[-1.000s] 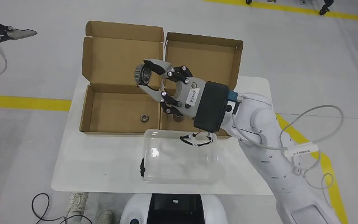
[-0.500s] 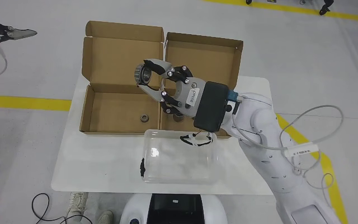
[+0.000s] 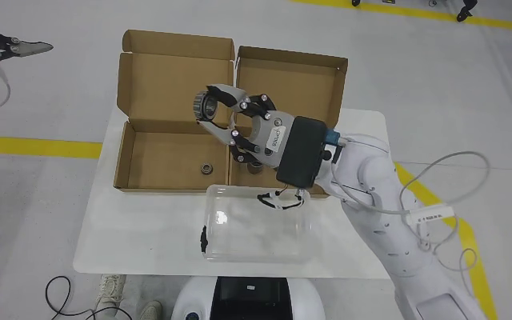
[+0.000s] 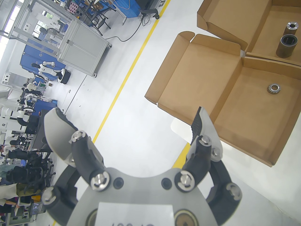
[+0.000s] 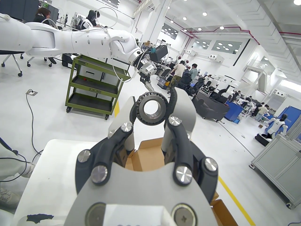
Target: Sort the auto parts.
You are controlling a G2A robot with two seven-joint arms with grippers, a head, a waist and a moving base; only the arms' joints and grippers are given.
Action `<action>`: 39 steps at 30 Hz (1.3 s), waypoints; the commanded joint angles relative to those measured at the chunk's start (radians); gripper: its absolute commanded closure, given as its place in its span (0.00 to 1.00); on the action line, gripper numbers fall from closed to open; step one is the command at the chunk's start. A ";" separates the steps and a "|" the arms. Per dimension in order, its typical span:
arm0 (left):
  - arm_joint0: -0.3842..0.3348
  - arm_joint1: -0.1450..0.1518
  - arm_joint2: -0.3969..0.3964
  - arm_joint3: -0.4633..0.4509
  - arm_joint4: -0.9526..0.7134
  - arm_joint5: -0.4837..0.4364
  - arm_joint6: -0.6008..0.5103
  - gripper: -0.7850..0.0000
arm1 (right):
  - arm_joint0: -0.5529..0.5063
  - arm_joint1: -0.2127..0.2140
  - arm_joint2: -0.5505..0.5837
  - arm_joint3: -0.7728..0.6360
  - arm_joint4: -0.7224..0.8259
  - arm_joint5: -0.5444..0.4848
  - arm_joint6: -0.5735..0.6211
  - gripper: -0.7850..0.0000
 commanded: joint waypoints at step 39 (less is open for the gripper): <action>0.000 0.000 0.000 0.000 0.000 0.000 0.000 0.00 | 0.269 -0.154 -0.369 0.755 0.046 0.070 0.245 1.00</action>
